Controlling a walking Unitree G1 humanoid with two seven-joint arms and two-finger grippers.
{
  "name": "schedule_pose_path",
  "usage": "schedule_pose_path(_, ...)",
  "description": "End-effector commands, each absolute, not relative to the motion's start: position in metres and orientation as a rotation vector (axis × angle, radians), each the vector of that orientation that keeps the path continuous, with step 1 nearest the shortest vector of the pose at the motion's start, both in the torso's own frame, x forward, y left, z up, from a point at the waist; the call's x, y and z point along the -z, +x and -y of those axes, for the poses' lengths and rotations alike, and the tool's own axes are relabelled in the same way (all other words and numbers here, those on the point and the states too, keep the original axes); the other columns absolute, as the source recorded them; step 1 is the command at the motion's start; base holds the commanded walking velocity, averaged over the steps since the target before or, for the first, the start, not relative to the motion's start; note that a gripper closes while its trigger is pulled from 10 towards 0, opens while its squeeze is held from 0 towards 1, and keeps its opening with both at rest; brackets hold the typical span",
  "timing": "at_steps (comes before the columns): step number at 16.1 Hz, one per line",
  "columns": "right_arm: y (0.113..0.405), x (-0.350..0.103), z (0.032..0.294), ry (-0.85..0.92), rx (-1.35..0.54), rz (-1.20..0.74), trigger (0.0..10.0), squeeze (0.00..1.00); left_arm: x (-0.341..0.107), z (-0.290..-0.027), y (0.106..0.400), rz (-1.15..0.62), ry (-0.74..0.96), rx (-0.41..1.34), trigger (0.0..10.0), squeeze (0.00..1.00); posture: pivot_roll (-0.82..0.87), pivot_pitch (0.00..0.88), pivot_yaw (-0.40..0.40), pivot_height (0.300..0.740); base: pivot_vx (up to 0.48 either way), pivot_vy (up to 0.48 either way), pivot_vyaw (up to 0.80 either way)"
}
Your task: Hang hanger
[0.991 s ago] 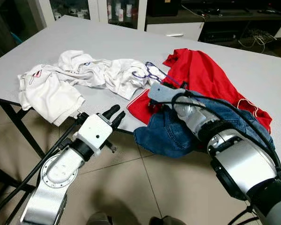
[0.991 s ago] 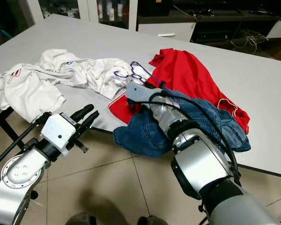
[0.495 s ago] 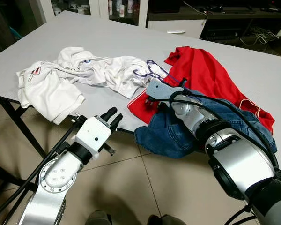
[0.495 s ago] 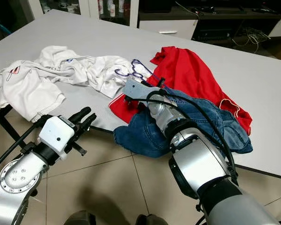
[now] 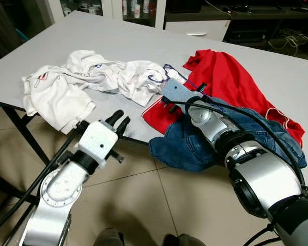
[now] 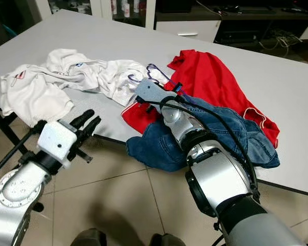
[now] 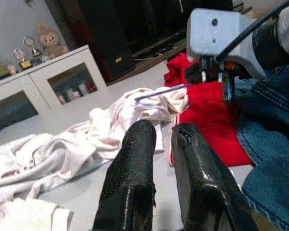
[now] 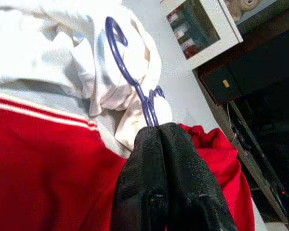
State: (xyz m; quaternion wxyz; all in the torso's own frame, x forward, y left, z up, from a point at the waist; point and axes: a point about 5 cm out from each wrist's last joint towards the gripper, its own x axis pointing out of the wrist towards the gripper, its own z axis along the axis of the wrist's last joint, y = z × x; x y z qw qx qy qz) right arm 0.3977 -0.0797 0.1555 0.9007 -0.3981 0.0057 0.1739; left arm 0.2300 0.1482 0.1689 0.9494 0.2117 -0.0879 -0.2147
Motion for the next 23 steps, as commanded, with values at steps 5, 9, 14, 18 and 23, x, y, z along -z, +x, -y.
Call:
schedule_pose_path(5,0.402,-0.168,0.093,-0.705,-0.316,0.039,0.0,0.00,-0.173,-0.150,0.233,0.207,0.422,0.392,10.0,0.00,0.30,0.062,-0.141,0.740,0.000,0.000,0.00)
schedule_pose_path(9,0.404,-0.174,0.114,-0.565,-0.270,0.029,0.0,0.00,-0.172,-0.147,0.237,0.228,0.386,0.364,10.0,0.00,0.24,0.042,-0.133,0.740,0.000,0.000,0.00)
schedule_pose_path(14,0.402,-0.177,0.127,-0.382,-0.250,0.085,0.0,0.00,-0.177,-0.139,0.251,0.257,0.387,0.424,10.0,0.00,0.18,0.028,-0.091,0.740,0.000,0.000,0.00)
schedule_pose_path(18,0.396,-0.180,0.131,-0.278,-0.287,0.151,10.0,0.00,-0.175,-0.137,0.257,0.272,0.321,0.391,10.0,0.00,0.16,0.019,-0.084,0.740,0.000,0.000,0.00)
schedule_pose_path(23,0.373,-0.186,0.145,-0.063,-0.337,0.332,10.0,0.00,-0.181,-0.145,0.265,0.283,0.104,0.283,10.0,0.00,0.14,0.015,-0.079,0.740,0.000,0.000,0.00)
